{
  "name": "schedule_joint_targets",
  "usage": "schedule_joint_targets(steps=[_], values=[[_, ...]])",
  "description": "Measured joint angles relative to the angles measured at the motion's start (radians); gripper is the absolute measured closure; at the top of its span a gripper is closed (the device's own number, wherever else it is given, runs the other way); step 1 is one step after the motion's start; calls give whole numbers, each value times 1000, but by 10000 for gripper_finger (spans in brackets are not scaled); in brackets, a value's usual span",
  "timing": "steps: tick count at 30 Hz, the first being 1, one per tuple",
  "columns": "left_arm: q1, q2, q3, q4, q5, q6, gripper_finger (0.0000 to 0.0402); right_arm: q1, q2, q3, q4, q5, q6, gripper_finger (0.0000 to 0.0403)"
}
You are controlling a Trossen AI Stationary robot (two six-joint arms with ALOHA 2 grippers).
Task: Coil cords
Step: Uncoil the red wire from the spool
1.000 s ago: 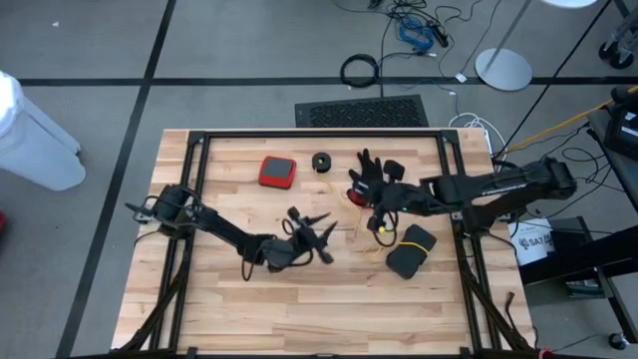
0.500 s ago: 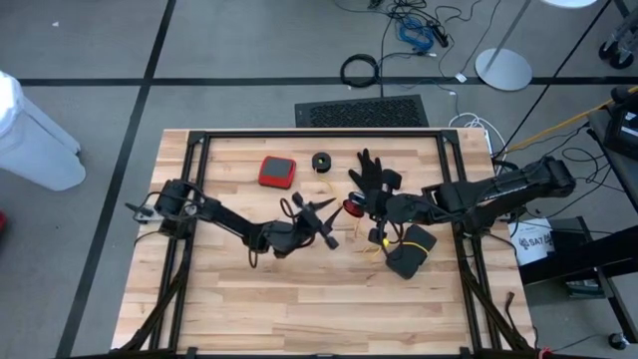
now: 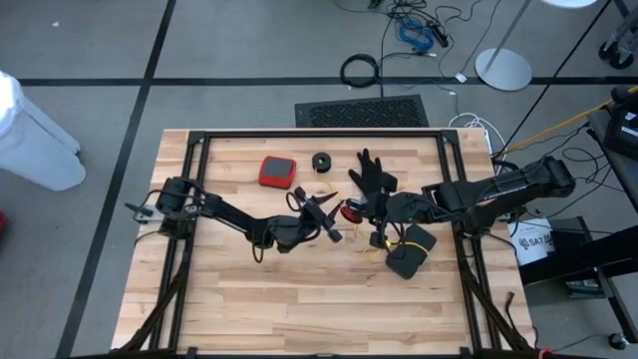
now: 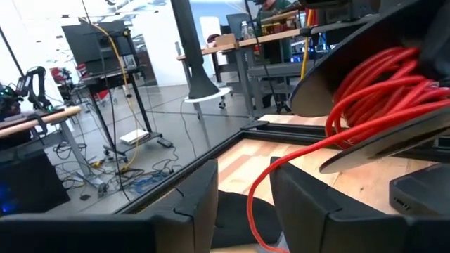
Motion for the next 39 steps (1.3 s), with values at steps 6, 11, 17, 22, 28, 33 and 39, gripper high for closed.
schedule_joint_targets(steps=[6, 11, 17, 22, 28, 33, 39], values=[[0, 0, 0, -8, 31, 17, 333, 0, 0, 1, -1, 3, 0, 383], [0, 0, 0, 1, 59, 41, 393, 0, 0, 1, -14, 23, -1, 384], [-14, -8, 0, 62, 29, 139, 398, -13, 0, 1, -65, 36, 17, 384], [-47, -44, 1, 86, 77, 164, 400, -41, 0, 1, -91, 101, 36, 384], [-77, -44, 29, 24, 230, 122, 400, -58, 0, 1, 87, 140, -54, 385], [-71, -43, 33, -85, 143, 106, 401, -40, -3, 1, 231, 126, -145, 385], [-38, -43, 33, -156, -46, 200, 401, 4, -34, 1, 196, -9, -110, 385]])
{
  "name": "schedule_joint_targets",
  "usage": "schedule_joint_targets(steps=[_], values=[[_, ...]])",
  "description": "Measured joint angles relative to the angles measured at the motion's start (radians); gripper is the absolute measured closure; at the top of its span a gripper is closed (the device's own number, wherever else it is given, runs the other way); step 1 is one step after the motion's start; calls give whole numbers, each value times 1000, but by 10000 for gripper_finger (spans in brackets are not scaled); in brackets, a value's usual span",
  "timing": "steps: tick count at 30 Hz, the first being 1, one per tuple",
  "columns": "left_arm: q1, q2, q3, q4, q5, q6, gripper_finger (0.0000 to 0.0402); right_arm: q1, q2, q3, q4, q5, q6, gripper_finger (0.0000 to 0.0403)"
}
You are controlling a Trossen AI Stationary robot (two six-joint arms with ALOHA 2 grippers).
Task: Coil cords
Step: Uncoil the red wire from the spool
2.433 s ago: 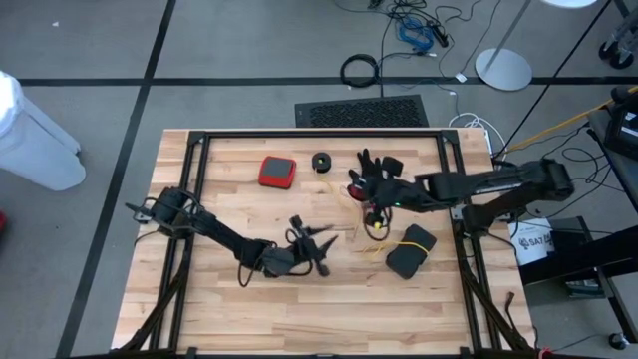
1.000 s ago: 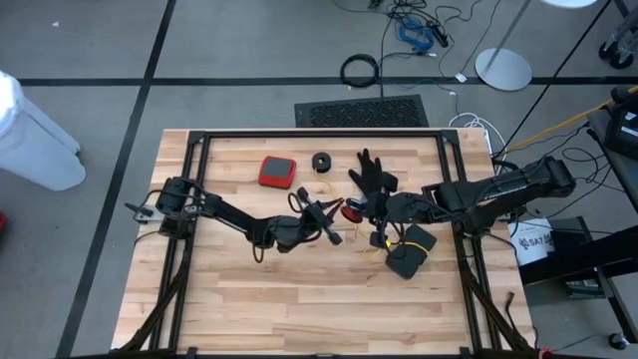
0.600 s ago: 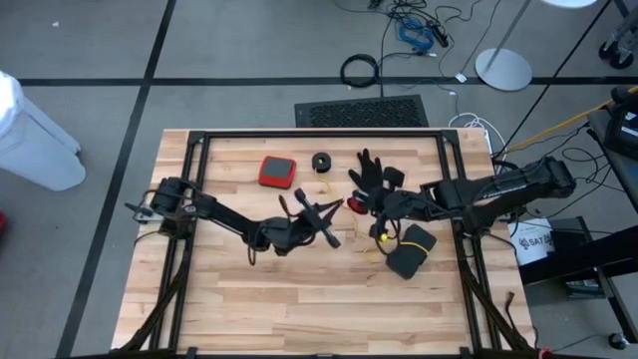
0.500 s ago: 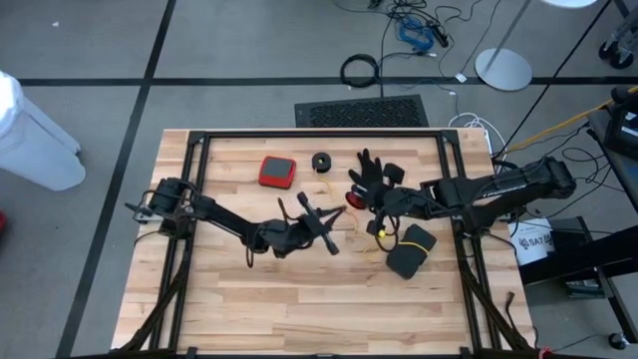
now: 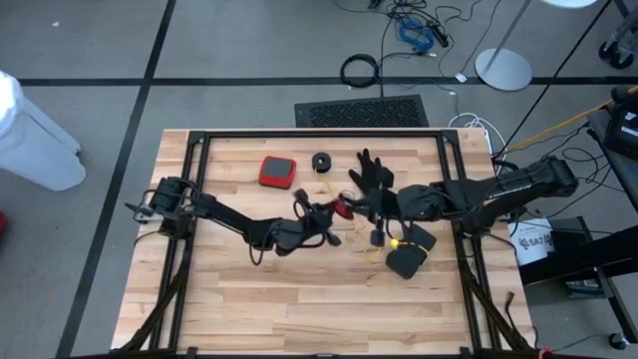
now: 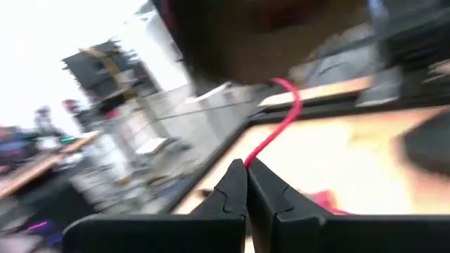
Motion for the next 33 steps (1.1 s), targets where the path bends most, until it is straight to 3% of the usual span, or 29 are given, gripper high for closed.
schedule_joint_targets(steps=[7, 13, 17, 26, 29, 33], values=[[8, -71, 0, 2, -99, 116, 401, 28, -38, 0, -267, -32, 150, 385], [-37, -130, 0, 6, -20, 111, 401, 31, -36, 0, -429, 199, 223, 385], [-69, -129, 0, -24, 103, 36, 401, 31, -36, 0, -347, 333, 150, 385], [-55, -129, 0, -241, 317, -163, 402, 70, -36, 0, 29, 216, -156, 385], [-37, -124, 0, -279, 392, -223, 402, 84, -38, 0, 70, 219, -192, 385], [-22, -112, 0, -305, 401, -240, 402, 83, -38, 0, 53, 225, -183, 385]])
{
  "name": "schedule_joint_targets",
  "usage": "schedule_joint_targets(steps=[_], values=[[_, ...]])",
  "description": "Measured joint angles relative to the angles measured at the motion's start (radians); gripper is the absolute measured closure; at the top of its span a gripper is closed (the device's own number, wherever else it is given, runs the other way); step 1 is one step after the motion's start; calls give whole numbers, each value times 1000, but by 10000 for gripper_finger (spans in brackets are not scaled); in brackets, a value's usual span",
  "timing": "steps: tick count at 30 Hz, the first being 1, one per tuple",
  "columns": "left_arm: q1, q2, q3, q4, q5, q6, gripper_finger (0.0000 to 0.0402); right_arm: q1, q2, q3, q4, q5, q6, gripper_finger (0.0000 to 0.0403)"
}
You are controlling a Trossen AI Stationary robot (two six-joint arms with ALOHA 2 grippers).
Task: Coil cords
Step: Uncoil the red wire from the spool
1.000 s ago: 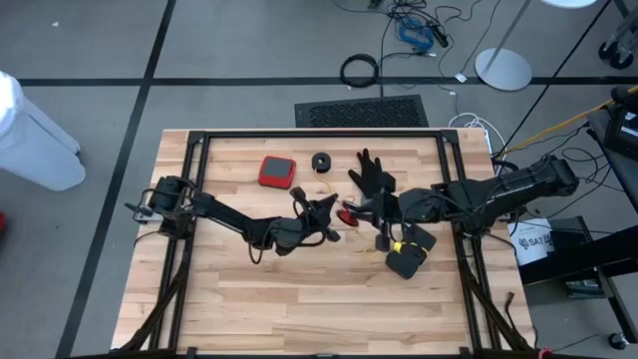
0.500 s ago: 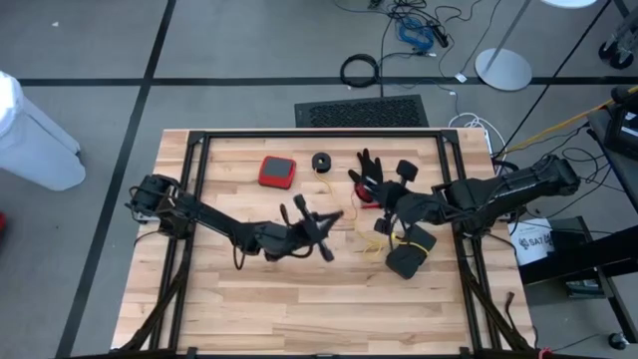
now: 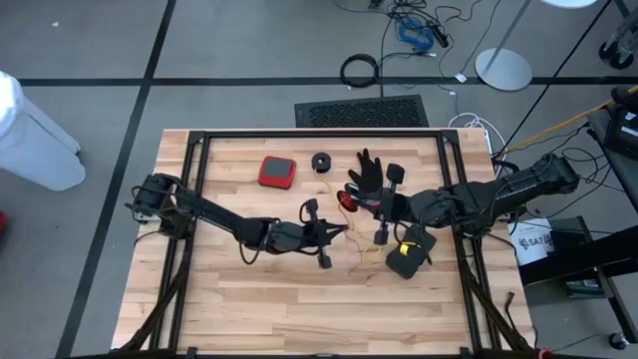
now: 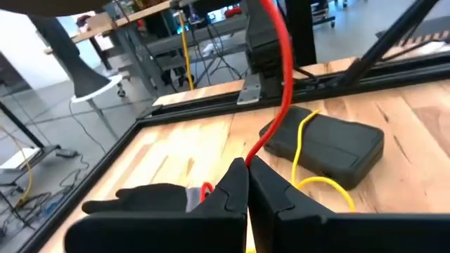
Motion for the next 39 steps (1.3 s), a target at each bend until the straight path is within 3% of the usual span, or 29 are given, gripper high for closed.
schedule_joint_targets(steps=[5, 12, 16, 27, 32, 39], values=[[12, 1, 0, -12, -1, -23, 387, 0, -4, 0, -86, 49, 42, 385], [13, 1, 0, 41, -5, -15, 278, -1, -43, 0, -209, 61, 126, 385], [17, 1, 0, 110, -8, -16, 238, 1, -53, 0, -249, 94, 151, 385], [16, 1, 0, 28, -8, -67, 221, 1, -110, -2, -448, 289, 223, 385], [16, 1, 0, 12, -32, -66, 221, 9, -160, -2, -420, 270, 211, 385], [14, 1, 0, 90, -126, 46, 220, 14, -229, -2, -421, -15, 216, 385]])
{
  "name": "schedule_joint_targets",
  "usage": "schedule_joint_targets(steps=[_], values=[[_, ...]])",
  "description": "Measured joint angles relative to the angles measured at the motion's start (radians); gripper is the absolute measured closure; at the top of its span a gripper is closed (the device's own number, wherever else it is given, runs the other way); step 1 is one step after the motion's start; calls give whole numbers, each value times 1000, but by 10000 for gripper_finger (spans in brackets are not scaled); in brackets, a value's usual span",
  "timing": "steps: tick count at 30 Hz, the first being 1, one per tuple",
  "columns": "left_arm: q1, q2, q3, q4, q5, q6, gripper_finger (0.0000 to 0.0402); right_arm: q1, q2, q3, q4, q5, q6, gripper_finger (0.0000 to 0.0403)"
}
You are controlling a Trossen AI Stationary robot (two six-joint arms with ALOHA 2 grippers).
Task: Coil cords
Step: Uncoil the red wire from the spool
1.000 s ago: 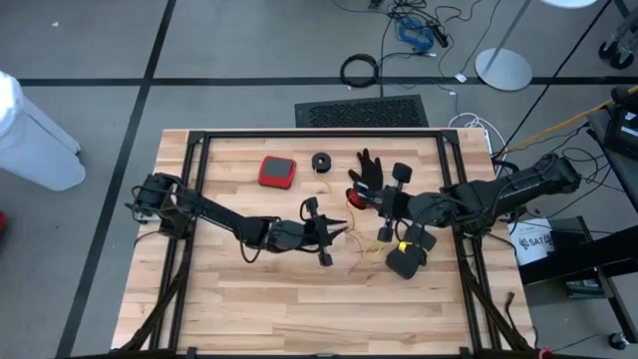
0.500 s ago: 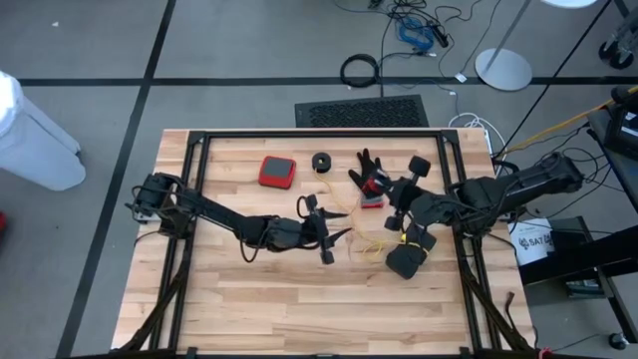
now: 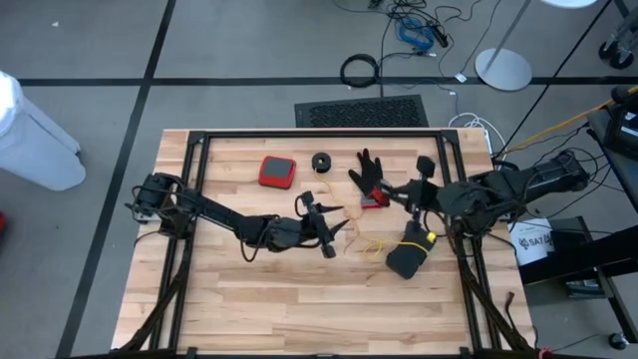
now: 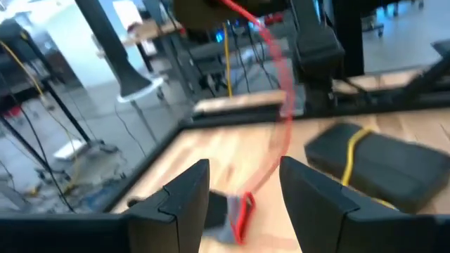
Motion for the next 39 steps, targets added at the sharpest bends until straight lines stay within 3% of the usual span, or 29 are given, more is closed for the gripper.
schedule_joint_targets(steps=[5, 12, 19, 27, 33, 39], values=[[-1, 0, 0, 151, 0, 113, 220, 0, 4, 0, 0, -151, -6, 385], [12, 0, 1, 193, 19, 190, 221, 17, 62, 0, 15, -206, -86, 385], [-1, 0, 2, 14, 80, 173, 222, 19, 72, 0, -34, -221, -100, 385], [-48, 0, 2, -216, 199, 58, 222, 12, 30, 0, -181, -164, -24, 385], [-102, -62, 1, -261, 198, 43, 222, 12, 5, 0, -227, -229, 7, 385], [-112, -175, 2, -270, 129, 57, 222, 14, 3, 1, -227, -285, 25, 385]])
